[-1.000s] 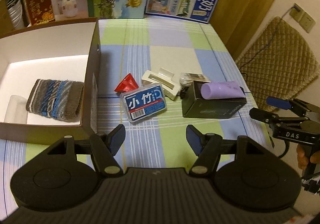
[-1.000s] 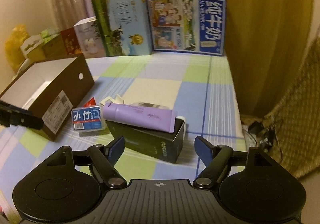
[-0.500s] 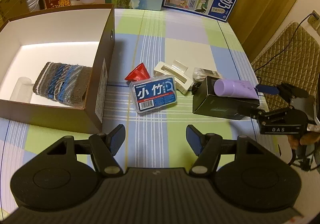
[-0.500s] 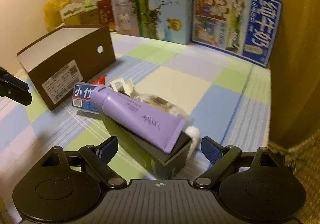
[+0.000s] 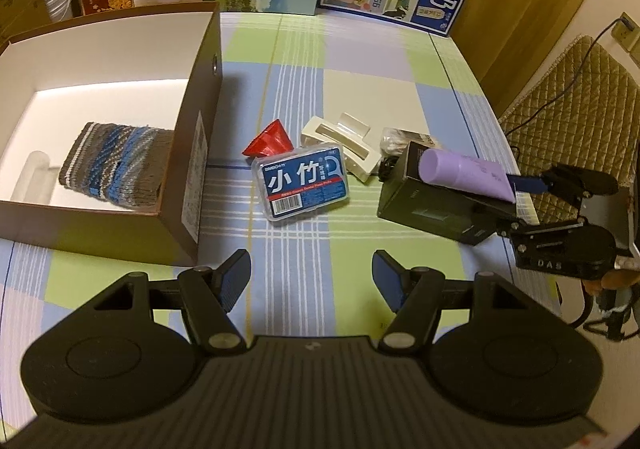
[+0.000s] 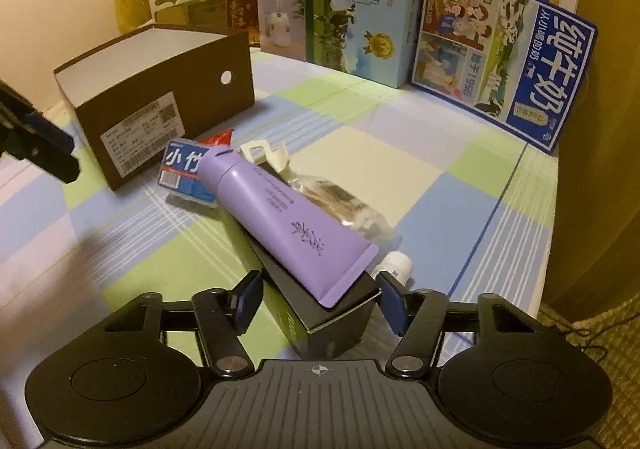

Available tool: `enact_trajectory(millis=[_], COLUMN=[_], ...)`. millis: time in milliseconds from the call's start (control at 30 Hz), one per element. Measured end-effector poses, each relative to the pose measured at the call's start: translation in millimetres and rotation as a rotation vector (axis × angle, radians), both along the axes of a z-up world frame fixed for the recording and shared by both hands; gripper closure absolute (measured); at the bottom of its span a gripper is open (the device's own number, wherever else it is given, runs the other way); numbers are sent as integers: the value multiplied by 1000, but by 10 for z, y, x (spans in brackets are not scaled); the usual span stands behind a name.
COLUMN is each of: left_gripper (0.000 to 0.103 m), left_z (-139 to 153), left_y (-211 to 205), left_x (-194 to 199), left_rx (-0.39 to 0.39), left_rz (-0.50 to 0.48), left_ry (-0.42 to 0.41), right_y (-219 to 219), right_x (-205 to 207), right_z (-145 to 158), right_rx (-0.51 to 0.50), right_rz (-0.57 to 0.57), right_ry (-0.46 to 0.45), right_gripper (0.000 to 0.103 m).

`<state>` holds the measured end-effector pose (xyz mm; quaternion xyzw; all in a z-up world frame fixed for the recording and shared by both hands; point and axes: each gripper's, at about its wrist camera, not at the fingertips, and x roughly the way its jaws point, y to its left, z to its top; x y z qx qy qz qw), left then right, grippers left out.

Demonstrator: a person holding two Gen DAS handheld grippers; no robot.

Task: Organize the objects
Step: 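Reach the right gripper to the lavender tube on the black box and grasp it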

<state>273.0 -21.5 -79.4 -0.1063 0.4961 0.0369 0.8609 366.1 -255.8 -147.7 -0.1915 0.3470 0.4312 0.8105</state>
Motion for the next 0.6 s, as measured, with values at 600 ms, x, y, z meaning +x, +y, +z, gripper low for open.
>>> enact_trajectory(millis=[600], left_gripper=[40], left_z=[-18], left_y=[78], left_x=[-28], left_rx=[-7], left_rz=[-31], left_ry=[-4], right_y=[154], right_x=[-838], right_z=[216], right_rx=[-5], right_rz=[-255], right_ry=[146], right_gripper=[53])
